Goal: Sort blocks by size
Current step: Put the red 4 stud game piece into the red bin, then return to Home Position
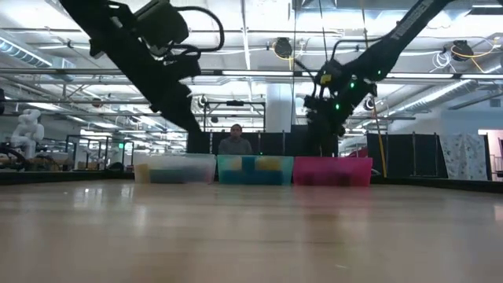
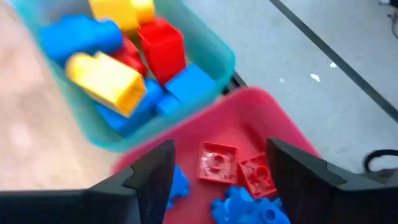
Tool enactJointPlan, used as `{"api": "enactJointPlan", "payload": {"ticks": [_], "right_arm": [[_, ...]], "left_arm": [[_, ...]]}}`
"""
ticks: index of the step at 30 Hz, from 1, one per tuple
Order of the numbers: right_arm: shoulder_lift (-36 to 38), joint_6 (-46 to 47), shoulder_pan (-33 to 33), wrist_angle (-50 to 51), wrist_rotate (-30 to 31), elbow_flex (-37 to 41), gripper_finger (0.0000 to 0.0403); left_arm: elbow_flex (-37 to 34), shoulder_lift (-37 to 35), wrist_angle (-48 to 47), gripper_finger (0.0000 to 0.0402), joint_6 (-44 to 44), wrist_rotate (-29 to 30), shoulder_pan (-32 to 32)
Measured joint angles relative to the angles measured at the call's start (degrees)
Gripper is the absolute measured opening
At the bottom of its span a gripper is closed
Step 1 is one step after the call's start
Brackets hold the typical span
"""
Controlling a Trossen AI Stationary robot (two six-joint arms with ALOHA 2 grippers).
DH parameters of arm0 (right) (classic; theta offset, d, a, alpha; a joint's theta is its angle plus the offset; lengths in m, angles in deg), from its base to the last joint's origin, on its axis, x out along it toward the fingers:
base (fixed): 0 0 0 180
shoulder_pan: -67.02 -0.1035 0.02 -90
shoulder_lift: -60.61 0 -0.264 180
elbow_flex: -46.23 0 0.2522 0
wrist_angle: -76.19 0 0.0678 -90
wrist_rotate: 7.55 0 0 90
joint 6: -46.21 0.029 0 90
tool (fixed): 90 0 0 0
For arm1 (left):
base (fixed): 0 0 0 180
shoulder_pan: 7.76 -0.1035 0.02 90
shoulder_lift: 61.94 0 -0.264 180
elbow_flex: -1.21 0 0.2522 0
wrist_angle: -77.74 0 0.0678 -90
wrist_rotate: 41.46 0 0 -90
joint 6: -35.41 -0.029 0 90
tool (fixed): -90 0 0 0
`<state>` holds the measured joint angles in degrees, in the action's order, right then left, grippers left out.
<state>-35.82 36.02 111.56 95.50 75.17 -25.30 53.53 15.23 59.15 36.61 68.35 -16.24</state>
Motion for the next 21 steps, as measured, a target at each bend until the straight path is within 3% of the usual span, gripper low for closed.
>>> {"api": "enactJointPlan", "payload": {"ticks": [5, 11, 21], "right_arm": [[6.7, 3.71, -2.0, 2.62, -3.42, 0.02, 0.0238], [16.17, 6.28, -9.93, 3.62, -3.65, 2.73, 0.0215], [33.33, 13.51, -22.45, -7.58, -3.31, 15.82, 0.0157]], "left_arm": [[-1.01, 0.02, -0.65, 0.0228, 2.14, 2.07, 1.45], [-1.19, -1.35, -3.46, 0.0228, 6.91, 4.26, 2.0], [-1.42, -15.7, -2.11, 0.018, 4.43, -0.59, 8.37]]}}
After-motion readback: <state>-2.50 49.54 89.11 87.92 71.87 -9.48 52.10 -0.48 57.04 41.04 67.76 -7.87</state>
